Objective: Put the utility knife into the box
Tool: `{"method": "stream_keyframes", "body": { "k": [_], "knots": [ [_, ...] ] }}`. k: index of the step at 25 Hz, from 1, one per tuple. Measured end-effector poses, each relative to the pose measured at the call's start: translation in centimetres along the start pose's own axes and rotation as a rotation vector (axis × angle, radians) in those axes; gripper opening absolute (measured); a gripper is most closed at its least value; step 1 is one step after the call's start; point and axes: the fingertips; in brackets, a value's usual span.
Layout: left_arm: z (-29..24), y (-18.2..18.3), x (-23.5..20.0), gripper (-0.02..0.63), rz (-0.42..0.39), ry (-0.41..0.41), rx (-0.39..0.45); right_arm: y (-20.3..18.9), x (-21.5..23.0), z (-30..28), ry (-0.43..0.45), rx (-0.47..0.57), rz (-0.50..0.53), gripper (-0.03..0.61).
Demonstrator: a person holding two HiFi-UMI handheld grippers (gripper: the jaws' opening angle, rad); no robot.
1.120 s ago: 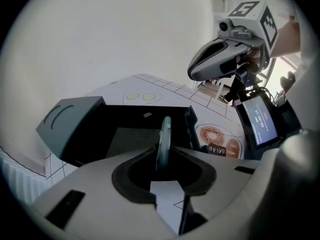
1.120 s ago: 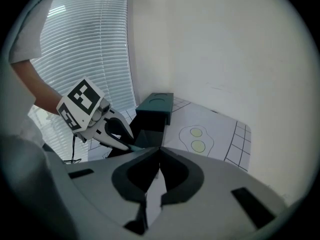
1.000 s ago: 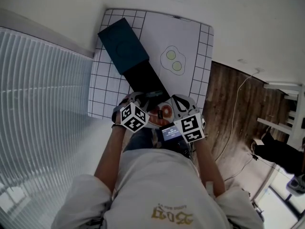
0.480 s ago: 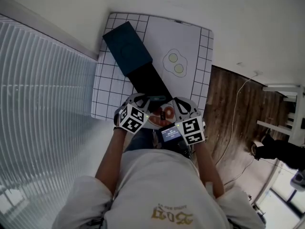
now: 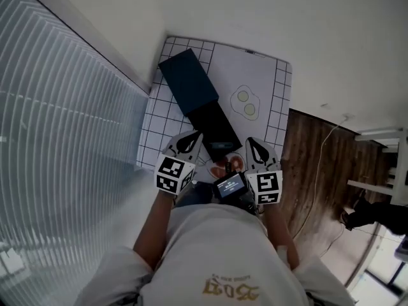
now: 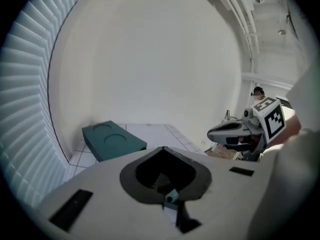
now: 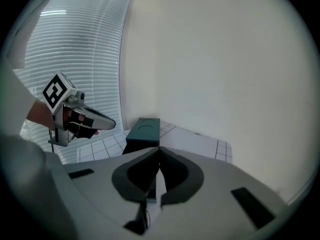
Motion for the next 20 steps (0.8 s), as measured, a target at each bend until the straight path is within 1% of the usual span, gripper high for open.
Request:
{"method": "stream_keyframes", "body": {
  "k": [3, 7, 8, 11, 13, 16, 20],
  "knots": [
    [2.1, 3.6, -0.4, 0.008, -0.042, 0.057, 0.102, 2.7, 0.0, 0.9, -0.022, 0.082, -0.008, 0.007],
    [4.8, 7.9, -0.3, 0.008, -0.100, 0.110, 0.216, 6.5, 0.2, 2.2, -0.025, 0.203, -0.054, 0.008],
    [5.5, 8.8, -0.4, 0.008, -0.100, 0.125, 0.246, 7.3, 0.2, 2.4, -0.025, 0.225, -0.058, 0.007],
    [8.0, 11.7, -0.8, 0.008, -0.064, 0.182, 0.366, 10.0, 0.2, 3.3, -0.027, 0.286, -0.053, 0.006],
    [9.6, 13.9, -0.8, 0.008, -0.080, 0.214, 0.437, 12.3, 0.2, 4.2, -0.031, 0.337, -0.050, 0.006],
    [11.4, 16.1, -0.6, 0.008, -0.112, 0.259, 0.492, 15.0, 0.0, 5.0, -0.029, 0.393, -0.033, 0.006],
    [12.3, 16.4, -1.3, 0.008, -0.117, 0.301, 0.503, 16.4, -0.1, 4.9, -0.017, 0.415, -0.018, 0.006]
  ]
}}
Point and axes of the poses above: the fingertips, and each gripper's own axes: z backward along the fingers, x to its right, y out of its top, and after that the axes turned 3 degrees about -x, right-handed
